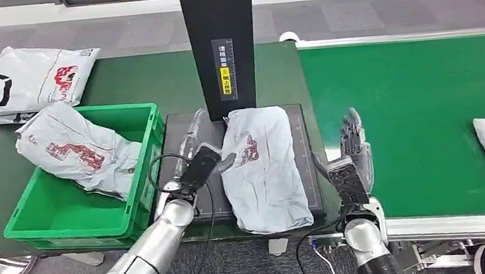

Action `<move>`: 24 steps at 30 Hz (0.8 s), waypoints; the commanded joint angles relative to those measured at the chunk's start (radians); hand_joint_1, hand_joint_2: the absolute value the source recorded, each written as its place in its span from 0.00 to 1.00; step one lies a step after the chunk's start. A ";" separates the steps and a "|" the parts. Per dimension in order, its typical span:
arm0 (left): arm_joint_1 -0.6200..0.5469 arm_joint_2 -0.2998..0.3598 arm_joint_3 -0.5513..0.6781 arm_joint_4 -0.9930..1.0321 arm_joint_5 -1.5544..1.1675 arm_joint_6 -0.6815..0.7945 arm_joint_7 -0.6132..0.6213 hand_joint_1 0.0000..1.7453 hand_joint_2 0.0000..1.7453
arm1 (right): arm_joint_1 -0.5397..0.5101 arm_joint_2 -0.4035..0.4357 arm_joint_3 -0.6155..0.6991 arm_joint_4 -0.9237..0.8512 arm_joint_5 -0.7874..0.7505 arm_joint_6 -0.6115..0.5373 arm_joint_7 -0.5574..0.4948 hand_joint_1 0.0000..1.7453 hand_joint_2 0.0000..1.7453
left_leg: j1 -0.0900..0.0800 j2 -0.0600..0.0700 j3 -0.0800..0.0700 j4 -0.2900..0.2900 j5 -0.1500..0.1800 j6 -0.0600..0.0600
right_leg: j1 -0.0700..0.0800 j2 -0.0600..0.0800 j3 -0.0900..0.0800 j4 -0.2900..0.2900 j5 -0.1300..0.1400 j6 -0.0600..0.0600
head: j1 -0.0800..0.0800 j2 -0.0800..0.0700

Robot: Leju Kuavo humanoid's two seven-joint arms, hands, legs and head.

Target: Moved the parcel from conveyor to table for the left to box.

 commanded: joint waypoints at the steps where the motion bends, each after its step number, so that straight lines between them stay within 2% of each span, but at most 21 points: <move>1: -0.035 0.037 -0.164 0.100 -0.052 -0.010 0.022 0.00 1.00 | -0.022 0.004 -0.079 0.009 -0.018 0.000 -0.002 0.00 1.00 | 0.000 0.001 0.003 -0.001 -0.001 0.000 | 0.000 0.000 0.003 -0.002 0.000 0.000 | 0.000 0.000; 15: -0.035 0.037 -0.164 0.100 -0.052 -0.010 0.022 0.00 1.00 | -0.022 0.004 -0.079 0.009 -0.018 0.000 -0.002 0.00 1.00 | 0.001 0.000 0.002 -0.001 -0.001 0.000 | 0.001 0.000 0.003 -0.002 0.000 0.000 | 0.000 0.000; 16: -0.112 0.075 -0.386 0.244 -0.310 -0.237 0.252 0.00 1.00 | -0.060 0.000 -0.072 0.040 -0.033 0.034 -0.001 0.00 1.00 | 0.000 0.000 0.001 -0.001 -0.001 0.000 | 0.000 0.000 0.001 -0.001 0.000 0.000 | 0.000 0.000; 17: -0.117 0.064 -0.375 0.291 -0.321 -0.238 0.242 0.00 1.00 | -0.078 -0.002 -0.072 0.052 -0.034 0.039 0.003 0.00 1.00 | 0.001 0.000 0.002 -0.001 -0.001 0.000 | 0.001 0.000 0.002 -0.002 0.000 0.000 | 0.000 0.000; 24: -0.117 0.064 -0.375 0.291 -0.321 -0.238 0.242 0.00 1.00 | -0.078 -0.002 -0.072 0.052 -0.034 0.039 0.003 0.00 1.00 | 0.001 0.002 0.003 -0.001 -0.001 0.000 | 0.002 0.001 0.003 -0.002 0.000 -0.001 | 0.000 0.000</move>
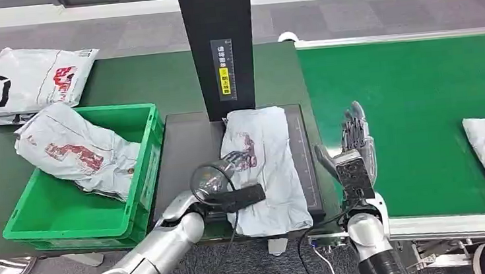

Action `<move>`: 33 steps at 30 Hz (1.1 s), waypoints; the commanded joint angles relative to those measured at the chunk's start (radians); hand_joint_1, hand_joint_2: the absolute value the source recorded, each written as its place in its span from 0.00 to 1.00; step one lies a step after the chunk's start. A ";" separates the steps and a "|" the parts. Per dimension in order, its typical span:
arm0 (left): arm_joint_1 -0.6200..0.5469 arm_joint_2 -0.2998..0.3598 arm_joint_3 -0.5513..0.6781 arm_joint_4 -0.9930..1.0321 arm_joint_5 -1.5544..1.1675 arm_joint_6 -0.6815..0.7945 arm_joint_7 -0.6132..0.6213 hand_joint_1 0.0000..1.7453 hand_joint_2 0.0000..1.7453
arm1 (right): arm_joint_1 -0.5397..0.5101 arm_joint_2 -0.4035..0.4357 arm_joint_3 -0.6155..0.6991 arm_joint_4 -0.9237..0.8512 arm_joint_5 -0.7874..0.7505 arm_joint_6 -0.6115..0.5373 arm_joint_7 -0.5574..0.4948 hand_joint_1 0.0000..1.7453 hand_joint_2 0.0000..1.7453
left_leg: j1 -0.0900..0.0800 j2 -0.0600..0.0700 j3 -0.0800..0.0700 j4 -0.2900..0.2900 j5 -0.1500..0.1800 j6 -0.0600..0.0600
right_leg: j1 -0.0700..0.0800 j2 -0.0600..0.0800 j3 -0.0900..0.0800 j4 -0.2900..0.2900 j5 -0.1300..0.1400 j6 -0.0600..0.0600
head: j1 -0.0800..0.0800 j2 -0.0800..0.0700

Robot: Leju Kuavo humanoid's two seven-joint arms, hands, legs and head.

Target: Moved the parcel from conveyor to table for the left to box.

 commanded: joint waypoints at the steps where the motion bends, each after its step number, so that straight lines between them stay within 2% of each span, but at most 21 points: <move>1: -0.083 0.030 -0.139 0.197 -0.010 -0.026 0.018 0.00 1.00 | -0.059 -0.002 -0.064 0.067 0.000 0.013 0.009 0.00 1.00 | 0.000 -0.001 0.003 -0.002 0.000 0.000 | 0.000 -0.001 0.003 -0.002 0.000 0.000 | 0.000 0.000; 5: -0.107 0.036 -0.086 0.244 -0.034 -0.064 0.062 0.00 1.00 | -0.054 -0.007 -0.078 0.038 0.012 0.029 0.037 0.00 1.00 | 0.000 0.001 0.004 -0.002 0.000 0.000 | 0.000 0.001 0.004 -0.003 0.000 0.000 | 0.000 0.000; 6: -0.109 0.034 -0.069 0.247 -0.046 -0.055 0.070 0.04 1.00 | -0.050 -0.004 -0.083 0.031 0.005 0.044 0.048 0.00 1.00 | 0.000 0.001 0.002 -0.001 0.000 0.000 | 0.000 0.001 0.003 -0.002 0.000 0.000 | 0.000 0.000; 7: -0.110 0.031 -0.047 0.248 -0.050 -0.049 0.075 1.00 1.00 | -0.044 -0.005 -0.085 0.026 0.006 0.051 0.049 0.00 1.00 | 0.000 0.002 0.004 -0.002 0.000 0.000 | 0.001 0.002 0.004 -0.003 0.001 0.000 | 0.000 0.000; 12: -0.123 0.019 0.032 0.243 -0.051 -0.071 0.081 1.00 1.00 | -0.041 0.009 -0.085 0.015 0.034 0.060 0.067 0.00 1.00 | 0.000 0.001 0.004 -0.002 0.001 0.000 | 0.001 0.001 0.004 -0.002 0.001 0.000 | 0.000 0.000; 15: -0.143 0.008 0.111 0.209 -0.003 -0.050 0.030 1.00 1.00 | -0.057 0.026 -0.111 0.002 0.036 0.078 0.097 0.00 1.00 | 0.000 0.001 0.003 -0.001 0.000 0.000 | 0.000 0.000 0.003 0.000 0.001 0.000 | 0.000 0.000; 19: -0.146 0.005 0.117 0.198 -0.007 -0.057 0.039 1.00 1.00 | -0.060 0.029 -0.117 -0.008 0.045 0.086 0.111 0.00 1.00 | 0.000 0.001 0.002 0.000 0.001 0.000 | 0.000 0.001 0.002 0.000 0.002 -0.001 | 0.000 0.000; 20: -0.122 -0.017 0.226 0.124 0.113 0.026 -0.087 1.00 1.00 | -0.051 0.035 -0.130 -0.017 0.050 0.066 0.113 0.00 1.00 | 0.000 0.001 0.003 0.000 0.001 -0.001 | 0.001 0.000 0.002 0.000 0.002 -0.001 | 0.000 0.000; 21: -0.142 -0.023 0.231 0.108 0.115 0.025 -0.159 1.00 1.00 | -0.024 0.036 -0.143 -0.049 0.050 0.069 0.113 0.00 1.00 | 0.000 0.001 0.003 -0.001 0.001 -0.001 | 0.001 0.000 0.003 -0.001 0.002 -0.001 | 0.000 0.000; 23: -0.131 -0.018 0.223 0.010 0.098 0.004 -0.110 1.00 1.00 | 0.002 0.033 -0.150 -0.070 0.058 0.078 0.107 0.00 1.00 | 0.001 -0.003 0.002 -0.001 0.002 0.000 | 0.002 -0.004 0.003 -0.001 0.001 -0.001 | 0.000 0.000; 26: -0.113 -0.007 0.232 -0.043 0.097 0.016 -0.108 1.00 1.00 | 0.024 0.041 -0.155 -0.085 0.059 0.082 0.092 0.00 1.00 | 0.001 -0.004 0.001 -0.001 0.002 -0.001 | 0.002 -0.004 0.003 -0.001 0.001 -0.001 | 0.000 0.000; 29: -0.097 0.004 0.259 -0.107 0.089 0.123 -0.147 1.00 1.00 | 0.039 0.052 -0.161 -0.110 0.061 0.081 0.087 0.00 1.00 | 0.001 0.000 0.003 -0.002 0.001 0.000 | 0.001 0.000 0.004 -0.002 0.001 -0.002 | 0.000 0.000; 31: -0.078 0.024 0.277 -0.233 0.030 0.299 -0.172 1.00 1.00 | 0.041 0.063 -0.173 -0.129 0.071 0.082 0.089 0.00 1.00 | 0.001 0.001 0.003 -0.001 0.000 -0.001 | 0.002 0.000 0.003 -0.001 0.001 -0.002 | 0.000 0.000; 33: -0.062 0.039 0.284 -0.315 0.000 0.289 -0.133 1.00 1.00 | 0.037 0.067 -0.179 -0.133 0.078 0.088 0.093 0.00 1.00 | 0.001 0.001 0.001 0.000 0.000 -0.001 | 0.001 0.000 0.001 0.000 0.002 -0.002 | 0.000 0.000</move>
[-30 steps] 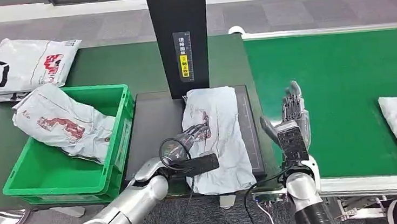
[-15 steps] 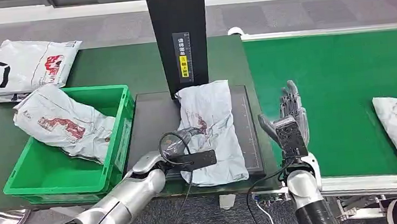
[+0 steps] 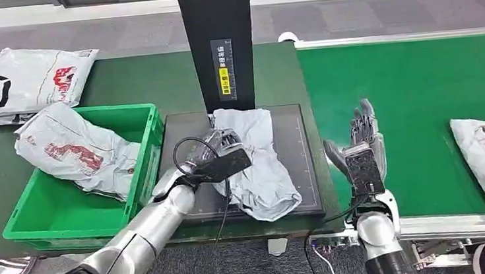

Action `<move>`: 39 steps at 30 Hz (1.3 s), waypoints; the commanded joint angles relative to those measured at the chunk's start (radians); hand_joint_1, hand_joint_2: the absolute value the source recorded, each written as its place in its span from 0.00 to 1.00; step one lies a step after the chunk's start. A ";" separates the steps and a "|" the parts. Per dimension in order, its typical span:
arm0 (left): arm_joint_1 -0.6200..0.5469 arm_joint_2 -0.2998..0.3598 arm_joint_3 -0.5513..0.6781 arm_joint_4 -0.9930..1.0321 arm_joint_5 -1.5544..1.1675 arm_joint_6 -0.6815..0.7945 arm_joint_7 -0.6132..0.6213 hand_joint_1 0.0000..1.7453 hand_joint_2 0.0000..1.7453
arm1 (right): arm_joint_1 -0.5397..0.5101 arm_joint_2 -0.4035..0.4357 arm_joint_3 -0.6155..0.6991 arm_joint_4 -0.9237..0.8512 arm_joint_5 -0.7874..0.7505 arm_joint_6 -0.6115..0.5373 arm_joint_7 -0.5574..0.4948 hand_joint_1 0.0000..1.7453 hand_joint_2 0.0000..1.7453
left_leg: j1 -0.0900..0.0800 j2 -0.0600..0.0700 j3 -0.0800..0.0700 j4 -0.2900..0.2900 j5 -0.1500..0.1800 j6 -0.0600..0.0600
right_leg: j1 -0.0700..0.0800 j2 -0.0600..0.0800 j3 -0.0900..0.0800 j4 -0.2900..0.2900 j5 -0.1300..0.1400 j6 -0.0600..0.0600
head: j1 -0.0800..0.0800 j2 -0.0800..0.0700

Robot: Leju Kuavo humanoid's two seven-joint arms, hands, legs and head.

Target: Moved the parcel from conveyor to table for the left to box.

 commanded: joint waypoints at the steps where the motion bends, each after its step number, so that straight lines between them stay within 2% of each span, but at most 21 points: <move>1: 0.042 0.050 0.137 -0.314 -0.161 0.305 0.012 1.00 1.00 | -0.001 0.044 -0.105 -0.046 0.014 0.012 0.005 0.00 1.00 | 0.001 0.002 0.000 0.000 -0.001 0.000 | 0.001 0.002 -0.001 0.000 0.000 -0.001 | 0.000 0.000; 2: 0.041 0.062 0.147 -0.337 -0.228 0.390 0.040 1.00 1.00 | -0.006 0.043 -0.111 -0.042 0.013 0.011 0.006 0.00 1.00 | 0.001 0.002 -0.001 0.000 -0.001 0.000 | 0.001 0.002 -0.001 0.000 0.000 -0.001 | 0.000 0.000; 9: 0.044 0.145 0.241 -0.356 -0.381 0.462 0.156 1.00 1.00 | -0.004 0.034 -0.135 -0.036 -0.002 0.008 -0.005 0.00 1.00 | 0.000 0.003 0.001 -0.001 0.000 0.000 | 0.002 0.003 0.000 -0.001 0.000 -0.001 | 0.000 0.000; 10: 0.054 0.154 0.310 -0.382 -0.530 0.462 0.216 1.00 1.00 | -0.001 0.025 -0.132 -0.031 -0.004 0.007 -0.010 0.00 1.00 | 0.000 0.003 0.001 -0.001 0.000 0.000 | 0.001 0.003 0.000 -0.001 0.000 -0.001 | 0.000 0.000; 13: 0.106 0.170 0.562 -0.471 -0.713 0.462 0.194 1.00 1.00 | 0.018 -0.014 -0.110 0.007 -0.049 -0.011 -0.050 0.00 1.00 | 0.001 0.008 0.004 -0.003 -0.001 0.000 | 0.002 0.007 0.002 -0.003 0.001 -0.001 | 0.000 0.000; 16: 0.167 0.199 0.706 -0.520 -0.800 0.462 0.209 1.00 1.00 | 0.021 -0.025 -0.102 0.025 -0.071 -0.016 -0.068 0.00 1.00 | 0.001 0.011 0.006 -0.004 -0.002 -0.001 | 0.002 0.011 0.002 -0.004 0.001 -0.001 | 0.000 0.000; 18: 0.167 0.199 0.706 -0.520 -0.800 0.462 0.209 1.00 1.00 | 0.021 -0.025 -0.102 0.025 -0.071 -0.016 -0.068 0.00 1.00 | 0.000 0.006 0.003 -0.003 -0.001 -0.001 | 0.002 0.006 0.001 -0.001 -0.001 -0.001 | 0.000 0.000; 20: 0.167 0.199 0.706 -0.520 -0.800 0.462 0.209 1.00 1.00 | 0.021 -0.025 -0.102 0.025 -0.071 -0.016 -0.068 0.00 1.00 | 0.001 0.009 0.004 -0.003 -0.002 -0.002 | 0.002 0.007 0.000 -0.001 -0.001 -0.002 | 0.000 0.000; 22: 0.186 0.200 0.711 -0.516 -0.857 0.462 0.271 1.00 1.00 | 0.026 -0.025 -0.096 0.010 -0.074 -0.017 -0.064 0.00 1.00 | 0.001 0.008 0.004 -0.003 -0.002 -0.002 | 0.003 0.007 0.000 -0.002 -0.002 -0.003 | 0.000 0.000; 24: 0.189 0.294 0.632 -0.344 -1.022 0.410 0.455 1.00 1.00 | 0.033 -0.029 -0.095 0.000 -0.077 -0.019 -0.058 0.00 1.00 | 0.001 0.007 0.004 -0.004 -0.002 -0.003 | 0.003 0.006 0.001 -0.002 -0.002 -0.003 | 0.000 0.000; 26: 0.197 0.356 0.555 -0.206 -1.037 0.325 0.585 1.00 1.00 | 0.033 -0.027 -0.097 -0.006 -0.082 -0.010 -0.052 0.00 1.00 | 0.000 0.006 0.006 -0.006 -0.001 -0.002 | 0.003 0.004 0.003 -0.003 -0.003 -0.004 | 0.000 0.000; 28: 0.207 0.362 0.552 -0.168 -1.035 0.363 0.590 1.00 1.00 | 0.030 -0.025 -0.096 -0.004 -0.082 -0.010 -0.054 0.00 1.00 | 0.000 0.005 0.007 -0.007 -0.001 -0.002 | 0.003 0.003 0.005 -0.004 -0.003 -0.004 | 0.000 0.000; 33: 0.196 0.360 0.548 -0.163 -1.037 0.359 0.591 1.00 1.00 | 0.028 -0.025 -0.095 -0.002 -0.083 -0.009 -0.053 0.00 1.00 | 0.002 0.009 0.004 -0.004 -0.002 -0.004 | 0.004 0.006 -0.001 -0.002 -0.002 -0.006 | 0.000 0.000; 36: 0.194 0.358 0.548 -0.164 -1.037 0.359 0.591 1.00 1.00 | 0.028 -0.025 -0.096 -0.002 -0.083 -0.009 -0.053 0.00 1.00 | 0.001 0.006 0.004 -0.005 -0.002 -0.004 | 0.004 0.003 0.000 -0.002 -0.003 -0.006 | 0.000 0.000; 39: 0.194 0.358 0.548 -0.164 -1.037 0.359 0.591 1.00 1.00 | 0.028 -0.025 -0.096 -0.002 -0.083 -0.009 -0.053 0.00 1.00 | 0.001 0.008 0.002 -0.003 -0.002 -0.004 | 0.005 0.004 -0.002 -0.001 -0.003 -0.006 | 0.000 0.000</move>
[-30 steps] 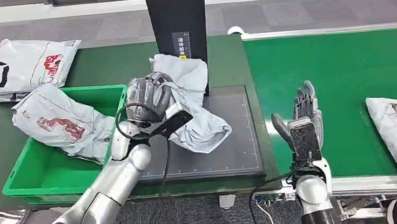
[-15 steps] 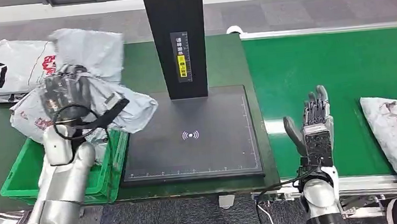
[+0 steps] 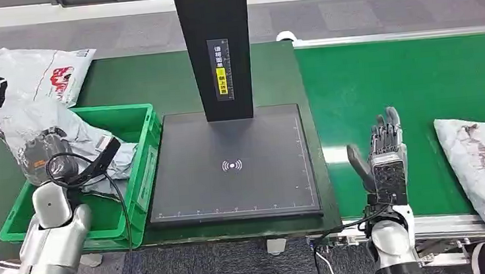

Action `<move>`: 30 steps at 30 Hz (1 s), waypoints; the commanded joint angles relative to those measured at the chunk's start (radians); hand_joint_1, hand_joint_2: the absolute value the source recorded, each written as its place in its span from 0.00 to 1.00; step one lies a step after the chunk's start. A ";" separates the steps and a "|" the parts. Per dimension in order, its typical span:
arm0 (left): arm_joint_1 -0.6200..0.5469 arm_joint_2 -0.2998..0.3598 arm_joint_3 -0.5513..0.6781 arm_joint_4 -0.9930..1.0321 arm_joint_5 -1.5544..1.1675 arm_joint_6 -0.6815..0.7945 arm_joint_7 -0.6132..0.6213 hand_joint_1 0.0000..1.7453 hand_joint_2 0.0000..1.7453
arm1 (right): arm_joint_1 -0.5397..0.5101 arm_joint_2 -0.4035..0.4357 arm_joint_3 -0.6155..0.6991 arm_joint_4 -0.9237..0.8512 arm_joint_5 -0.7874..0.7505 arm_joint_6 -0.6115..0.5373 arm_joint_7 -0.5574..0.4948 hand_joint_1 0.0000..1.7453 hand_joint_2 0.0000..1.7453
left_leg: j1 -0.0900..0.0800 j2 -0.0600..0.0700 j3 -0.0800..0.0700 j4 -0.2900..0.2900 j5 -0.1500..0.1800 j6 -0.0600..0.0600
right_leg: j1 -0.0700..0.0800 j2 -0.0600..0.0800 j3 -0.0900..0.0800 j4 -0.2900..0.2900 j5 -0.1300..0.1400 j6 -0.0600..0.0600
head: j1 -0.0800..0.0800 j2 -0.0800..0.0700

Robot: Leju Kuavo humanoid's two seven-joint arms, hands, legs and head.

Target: Moved the parcel from conveyor to table for the left to box.

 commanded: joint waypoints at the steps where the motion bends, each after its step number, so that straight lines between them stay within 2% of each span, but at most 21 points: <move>1: -0.023 0.007 -0.030 0.126 -0.044 -0.051 0.006 1.00 1.00 | -0.020 -0.020 -0.020 0.032 -0.003 0.005 0.008 0.00 1.00 | 0.000 -0.001 0.003 -0.001 0.000 0.001 | 0.000 -0.002 0.004 -0.002 -0.001 0.001 | 0.000 0.000; 4: 0.015 0.016 -0.067 0.157 -0.057 -0.133 0.071 1.00 1.00 | -0.017 -0.019 -0.014 0.022 0.014 0.019 0.024 0.00 1.00 | 0.000 -0.002 0.006 -0.004 0.000 0.001 | 0.000 -0.002 0.006 -0.004 -0.001 0.001 | 0.000 0.000; 6: 0.029 0.003 -0.058 0.162 -0.046 -0.177 0.050 1.00 1.00 | -0.010 -0.020 -0.024 0.017 0.018 0.023 0.026 0.00 1.00 | -0.001 -0.001 0.005 -0.003 -0.001 0.000 | -0.001 -0.001 0.004 -0.003 -0.001 0.001 | 0.000 0.000; 7: 0.036 0.011 -0.079 0.170 -0.057 -0.219 0.081 0.00 1.00 | -0.010 -0.018 -0.028 0.015 0.024 0.035 0.027 0.00 1.00 | 0.000 -0.001 0.006 -0.004 -0.001 0.000 | 0.000 -0.001 0.006 -0.004 -0.001 0.001 | 0.000 0.000; 8: 0.010 -0.011 -0.052 0.200 0.055 -0.291 -0.075 0.00 1.00 | -0.008 -0.008 -0.043 -0.001 0.029 0.043 0.030 0.00 1.00 | 0.000 0.000 0.004 -0.002 -0.001 0.000 | 0.000 -0.001 0.003 -0.002 -0.001 0.000 | 0.000 0.000; 12: -0.031 -0.023 -0.062 0.239 0.046 -0.289 -0.068 0.00 1.00 | 0.002 -0.005 -0.050 -0.034 0.044 0.056 0.050 0.00 1.00 | 0.000 -0.006 0.005 -0.004 0.000 0.000 | 0.000 -0.006 0.006 -0.003 -0.002 0.001 | 0.000 0.000; 29: -0.033 -0.020 -0.061 0.244 0.046 -0.287 -0.069 0.00 1.00 | 0.003 -0.003 -0.052 -0.033 0.045 0.057 0.050 0.00 1.00 | 0.000 -0.003 0.005 -0.002 0.000 0.000 | 0.000 -0.004 0.006 -0.002 -0.001 0.000 | 0.000 0.000; 30: -0.065 -0.035 -0.007 0.267 0.120 -0.217 -0.084 0.00 1.00 | 0.007 0.002 -0.058 -0.036 0.053 0.062 0.061 0.00 1.00 | 0.000 -0.003 0.005 -0.002 0.000 0.000 | -0.001 -0.004 0.006 -0.002 -0.001 0.000 | 0.000 0.000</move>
